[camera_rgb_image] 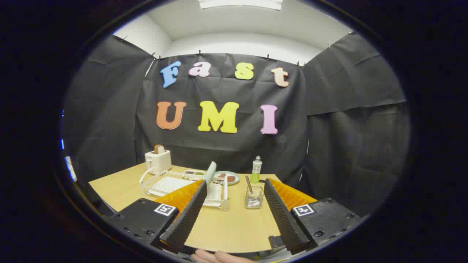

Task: Take the plate from the dish rack, then take the spoon from the basket and place it into the plate.

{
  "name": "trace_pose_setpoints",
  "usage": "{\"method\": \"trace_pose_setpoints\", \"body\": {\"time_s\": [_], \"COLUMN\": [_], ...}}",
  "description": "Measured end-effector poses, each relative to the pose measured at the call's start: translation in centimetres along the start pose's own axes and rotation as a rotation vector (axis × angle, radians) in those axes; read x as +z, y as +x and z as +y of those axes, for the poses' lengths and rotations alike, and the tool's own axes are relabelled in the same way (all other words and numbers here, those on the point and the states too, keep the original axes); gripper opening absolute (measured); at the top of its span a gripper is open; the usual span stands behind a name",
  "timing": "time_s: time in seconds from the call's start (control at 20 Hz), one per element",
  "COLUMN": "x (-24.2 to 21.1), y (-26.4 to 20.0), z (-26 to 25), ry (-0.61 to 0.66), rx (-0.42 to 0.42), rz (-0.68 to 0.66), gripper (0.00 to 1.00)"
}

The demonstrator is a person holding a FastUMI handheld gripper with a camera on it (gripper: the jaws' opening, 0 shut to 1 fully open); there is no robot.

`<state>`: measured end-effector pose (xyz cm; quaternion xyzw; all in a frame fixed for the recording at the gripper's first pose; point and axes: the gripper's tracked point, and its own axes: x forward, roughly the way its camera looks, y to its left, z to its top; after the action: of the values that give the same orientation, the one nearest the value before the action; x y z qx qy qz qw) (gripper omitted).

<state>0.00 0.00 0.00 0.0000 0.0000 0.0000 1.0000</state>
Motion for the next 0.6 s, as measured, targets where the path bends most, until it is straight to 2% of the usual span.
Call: {"method": "trace_pose_setpoints", "body": {"time_s": [0.6], "x": [-0.51], "y": [0.63], "z": [0.04], "ry": [0.001], "rx": [0.013], "rz": [-0.002], "gripper": [1.0]}}
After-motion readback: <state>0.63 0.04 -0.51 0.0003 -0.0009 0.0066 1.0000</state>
